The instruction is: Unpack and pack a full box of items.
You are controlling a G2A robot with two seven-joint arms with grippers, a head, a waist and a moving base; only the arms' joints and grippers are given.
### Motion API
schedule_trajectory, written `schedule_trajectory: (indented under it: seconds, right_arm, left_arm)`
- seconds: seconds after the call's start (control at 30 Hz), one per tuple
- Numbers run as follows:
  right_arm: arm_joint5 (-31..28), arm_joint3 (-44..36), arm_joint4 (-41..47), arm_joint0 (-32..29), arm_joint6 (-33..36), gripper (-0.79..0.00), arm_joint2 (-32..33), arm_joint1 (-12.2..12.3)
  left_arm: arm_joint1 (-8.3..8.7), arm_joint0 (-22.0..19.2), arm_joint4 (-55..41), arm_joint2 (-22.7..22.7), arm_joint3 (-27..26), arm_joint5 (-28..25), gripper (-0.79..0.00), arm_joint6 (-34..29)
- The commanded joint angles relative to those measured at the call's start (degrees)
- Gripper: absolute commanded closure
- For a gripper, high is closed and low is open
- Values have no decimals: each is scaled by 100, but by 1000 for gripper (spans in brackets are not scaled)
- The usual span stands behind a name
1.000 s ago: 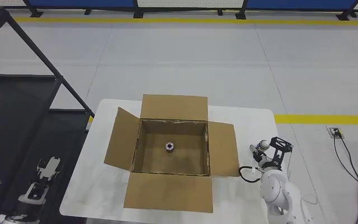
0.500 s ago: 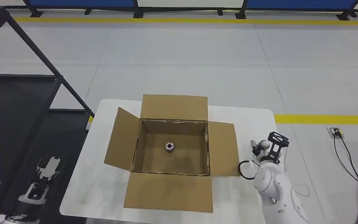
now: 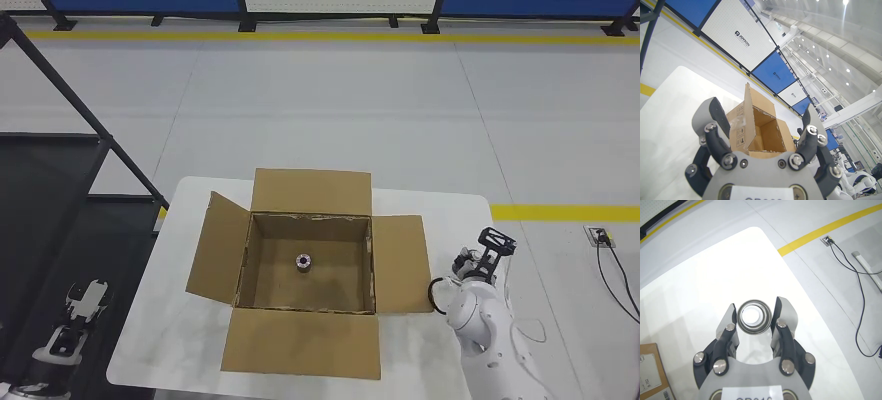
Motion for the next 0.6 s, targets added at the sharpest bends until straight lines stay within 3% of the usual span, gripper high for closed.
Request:
schedule_trajectory:
  seconds: [0.0, 0.3, 0.43, 0.57]
  right_arm:
    - [2, -276, 123, -155, -117, 0, 86, -1]
    - [75, -2414, 733, -1066, -585, 0, 222, -52]
    - [-75, -3444, 797, -1426, -879, 0, -55, -85]
    - [-209, -4144, 251, -1586, -1010, 0, -650, -101]
  left_arm:
    - [0, 0, 0, 0, 0, 0, -785, 0]
    - [0, 0, 0, 0, 0, 0, -785, 0]
    - [0, 0, 0, 0, 0, 0, -785, 0]
    - [0, 0, 0, 0, 0, 0, -785, 0]
